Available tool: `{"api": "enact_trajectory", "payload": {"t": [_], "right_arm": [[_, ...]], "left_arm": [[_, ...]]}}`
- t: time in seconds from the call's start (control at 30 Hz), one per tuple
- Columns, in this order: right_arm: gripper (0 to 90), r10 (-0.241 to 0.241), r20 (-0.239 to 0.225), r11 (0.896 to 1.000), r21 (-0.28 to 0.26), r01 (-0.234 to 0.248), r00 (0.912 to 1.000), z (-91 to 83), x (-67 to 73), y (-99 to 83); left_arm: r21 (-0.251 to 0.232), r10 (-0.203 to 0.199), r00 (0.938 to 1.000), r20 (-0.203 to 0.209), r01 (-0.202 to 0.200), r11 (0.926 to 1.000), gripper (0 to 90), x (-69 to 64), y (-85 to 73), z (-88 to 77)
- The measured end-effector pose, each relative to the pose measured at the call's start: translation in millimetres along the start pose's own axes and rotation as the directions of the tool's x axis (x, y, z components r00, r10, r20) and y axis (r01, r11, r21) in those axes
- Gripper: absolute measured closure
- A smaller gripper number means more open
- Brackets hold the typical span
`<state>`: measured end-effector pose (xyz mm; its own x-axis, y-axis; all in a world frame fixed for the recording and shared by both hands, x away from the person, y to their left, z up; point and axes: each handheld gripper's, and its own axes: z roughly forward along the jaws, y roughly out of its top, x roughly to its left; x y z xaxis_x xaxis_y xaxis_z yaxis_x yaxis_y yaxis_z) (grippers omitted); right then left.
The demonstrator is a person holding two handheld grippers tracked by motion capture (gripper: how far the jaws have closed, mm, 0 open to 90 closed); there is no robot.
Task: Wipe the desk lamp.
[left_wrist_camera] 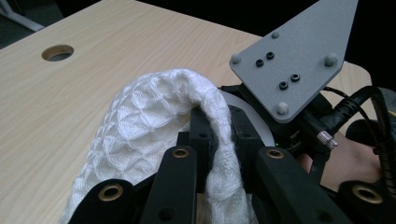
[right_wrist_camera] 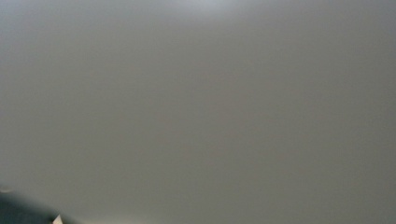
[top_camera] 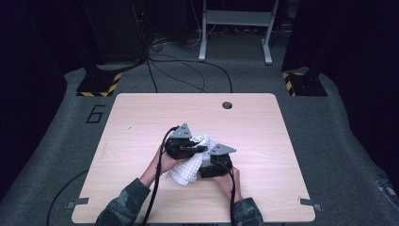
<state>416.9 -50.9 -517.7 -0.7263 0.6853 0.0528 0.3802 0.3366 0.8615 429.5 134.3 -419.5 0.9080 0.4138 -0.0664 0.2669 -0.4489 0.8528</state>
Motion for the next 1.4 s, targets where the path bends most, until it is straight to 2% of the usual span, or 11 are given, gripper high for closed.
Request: {"api": "enact_trajectory", "payload": {"t": [0.13,0.17,0.27,0.6,0.67,0.8,0.9,1.07,1.23,1.3,1.4], "right_arm": [[6.1,-0.001,0.001,1.000,0.000,0.001,1.0000,0.1,0.0,-0.1],[6.1,-0.003,-0.003,1.000,0.004,0.003,1.0000,-0.1,-0.2,0.0],[6.2,-0.002,-0.003,1.000,0.004,0.002,1.0000,0.0,0.0,0.0],[6.1,-0.001,-0.003,1.000,0.002,0.001,1.0000,0.4,0.2,-0.2],[6.1,-0.021,-0.008,1.000,0.010,0.021,0.9997,-0.2,-1.1,-0.5],[6.1,-0.014,-0.014,1.000,0.010,0.014,0.9998,-0.2,-0.9,-0.5],[6.0,-0.009,-0.012,1.000,0.009,0.009,0.9999,0.0,-0.6,-0.5],[6.0,0.002,-0.007,1.000,0.006,-0.002,1.0000,0.5,0.0,-0.4],[6.0,0.001,-0.009,1.000,0.007,-0.001,1.0000,0.4,-0.5,-0.3],[6.0,0.001,-0.008,1.000,0.007,-0.001,1.0000,0.3,-0.5,-0.3],[6.0,0.002,-0.008,1.000,0.002,-0.002,1.0000,0.6,-0.4,-0.5]], "left_arm": [[0.021,0.026,0.9994,-0.022,-0.025,0.9995,82.1,-1.8,3.1,2.4],[0.011,0.021,0.9993,-0.031,-0.021,0.9997,82.2,-2.6,3.1,3.7],[0.012,0.029,0.9993,-0.026,-0.028,0.9995,82.3,-0.3,3.1,3.6],[0.023,0.019,0.9995,-0.024,-0.018,0.9996,82.5,4.8,2.0,-2.0],[0.016,0.004,0.9998,-0.022,-0.004,0.9999,82.5,5.3,0.8,-3.6],[0.022,0.014,0.9990,-0.042,-0.013,0.9997,82.5,4.3,-1.3,-9.1],[0.028,-0.002,0.9995,-0.031,0.003,0.9996,82.5,3.7,-4.1,-14.4],[0.036,-0.002,1.0000,0.000,0.002,0.9993,82.4,-2.6,-6.8,-19.2],[0.041,0.021,0.9994,0.028,-0.022,0.9989,82.4,-10.2,-4.5,-15.3],[0.031,0.025,0.9994,0.025,-0.026,0.9992,82.4,-11.0,-3.7,-12.0],[0.031,0.016,0.9994,0.031,-0.017,0.9994,82.4,-11.6,-1.5,-8.1]]}}
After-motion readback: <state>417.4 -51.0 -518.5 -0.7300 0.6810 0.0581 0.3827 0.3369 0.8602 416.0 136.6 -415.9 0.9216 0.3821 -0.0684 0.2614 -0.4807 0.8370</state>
